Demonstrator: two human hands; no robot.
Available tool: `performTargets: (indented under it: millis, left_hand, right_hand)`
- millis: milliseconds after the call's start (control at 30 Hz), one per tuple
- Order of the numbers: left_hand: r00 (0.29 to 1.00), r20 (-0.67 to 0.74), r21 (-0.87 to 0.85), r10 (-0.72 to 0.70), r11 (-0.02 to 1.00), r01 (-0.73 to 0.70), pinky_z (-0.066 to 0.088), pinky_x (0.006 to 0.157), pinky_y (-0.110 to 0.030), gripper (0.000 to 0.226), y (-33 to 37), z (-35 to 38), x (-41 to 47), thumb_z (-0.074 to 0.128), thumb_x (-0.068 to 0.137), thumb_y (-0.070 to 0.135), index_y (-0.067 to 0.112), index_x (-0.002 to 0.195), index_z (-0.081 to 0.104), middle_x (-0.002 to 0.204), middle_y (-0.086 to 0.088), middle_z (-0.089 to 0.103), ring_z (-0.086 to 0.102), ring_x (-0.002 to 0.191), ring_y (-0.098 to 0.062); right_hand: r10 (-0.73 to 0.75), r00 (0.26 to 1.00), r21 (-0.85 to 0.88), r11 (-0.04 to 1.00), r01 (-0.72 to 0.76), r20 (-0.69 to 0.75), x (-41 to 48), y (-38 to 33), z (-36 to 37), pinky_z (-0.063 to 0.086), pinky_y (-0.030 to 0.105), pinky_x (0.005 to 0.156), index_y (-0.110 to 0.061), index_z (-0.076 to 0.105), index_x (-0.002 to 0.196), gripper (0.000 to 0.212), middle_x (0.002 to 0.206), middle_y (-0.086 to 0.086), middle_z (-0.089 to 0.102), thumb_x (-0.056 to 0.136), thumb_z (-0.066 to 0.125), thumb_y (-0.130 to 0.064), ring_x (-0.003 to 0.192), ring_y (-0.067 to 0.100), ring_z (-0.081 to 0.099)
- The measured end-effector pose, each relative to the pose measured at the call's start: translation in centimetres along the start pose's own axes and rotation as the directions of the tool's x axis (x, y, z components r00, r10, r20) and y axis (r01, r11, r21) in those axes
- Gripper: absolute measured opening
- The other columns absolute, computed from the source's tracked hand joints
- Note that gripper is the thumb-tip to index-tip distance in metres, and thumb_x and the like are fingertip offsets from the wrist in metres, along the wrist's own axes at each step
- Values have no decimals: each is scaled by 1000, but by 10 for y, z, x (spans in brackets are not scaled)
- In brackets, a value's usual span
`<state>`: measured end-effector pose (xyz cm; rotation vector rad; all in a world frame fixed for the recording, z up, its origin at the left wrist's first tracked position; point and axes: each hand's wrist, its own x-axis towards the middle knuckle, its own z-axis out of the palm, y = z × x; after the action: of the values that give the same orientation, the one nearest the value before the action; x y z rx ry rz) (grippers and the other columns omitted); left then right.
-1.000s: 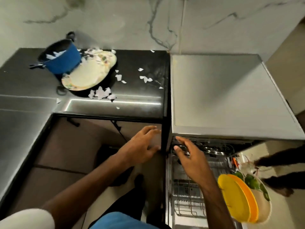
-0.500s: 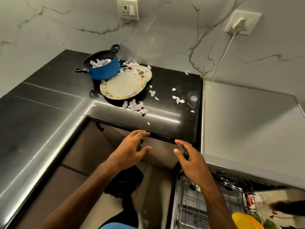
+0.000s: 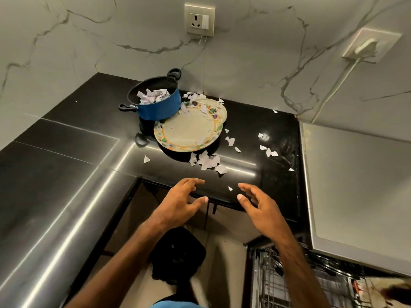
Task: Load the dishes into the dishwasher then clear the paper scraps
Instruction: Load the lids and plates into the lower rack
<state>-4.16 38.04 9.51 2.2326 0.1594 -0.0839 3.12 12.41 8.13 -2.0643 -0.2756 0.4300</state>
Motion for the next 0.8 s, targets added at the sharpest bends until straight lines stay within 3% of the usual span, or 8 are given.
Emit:
performTargets:
  millis: [100,267,400,567,667,800]
  left_hand:
    - [1000,5,-16,-22,1000,22,50,97,-17,54,-6,-11,10,70,93,40,31,143,51,144,13,47,51,125,-1]
    - [996,42,-55,-85,995,87,50,102,-23,53,-14,-20,34,69,94,40,32,143,51,145,12,47,51,128,-5]
    - [991,43,-100,-128,986,132,53,101,-27,53,-13,-17,52,70,92,43,34,141,52,141,12,50,53,124,-4]
    - [981,32,-120,-192,974,194,54,98,-25,56,-12,-13,82,72,90,46,33,142,53,138,10,54,56,119,-3]
    - [969,17,-135,-245,960,245,54,101,-29,58,-12,-16,104,72,90,47,31,142,53,139,10,56,57,121,-4]
    - [952,-37,-120,-303,948,296,53,102,-33,55,-13,-20,129,71,90,48,30,140,54,140,9,56,59,118,-7]
  right_hand:
    - [17,1000,35,999,-17,6,15,-10,7,46,34,116,-41,62,137,37,137,-20,64,100,68,-37,129,-4,57]
    - [79,992,60,995,-85,94,40,-25,10,45,33,115,-44,61,137,37,138,-18,63,101,66,-39,131,-1,56]
    - [144,980,186,968,-169,139,80,-37,14,50,31,110,-34,65,136,36,128,-14,71,100,69,-36,119,-4,64]
    - [341,911,485,771,-412,232,167,-45,34,53,41,108,-13,68,129,35,118,6,77,97,72,-26,112,18,73]
    - [405,881,520,713,-471,243,213,-51,50,56,40,104,-3,63,132,40,122,12,74,100,69,-26,111,25,73]
    - [454,849,541,657,-525,271,256,-57,66,60,35,89,-3,63,130,37,122,17,73,102,66,-27,111,30,72]
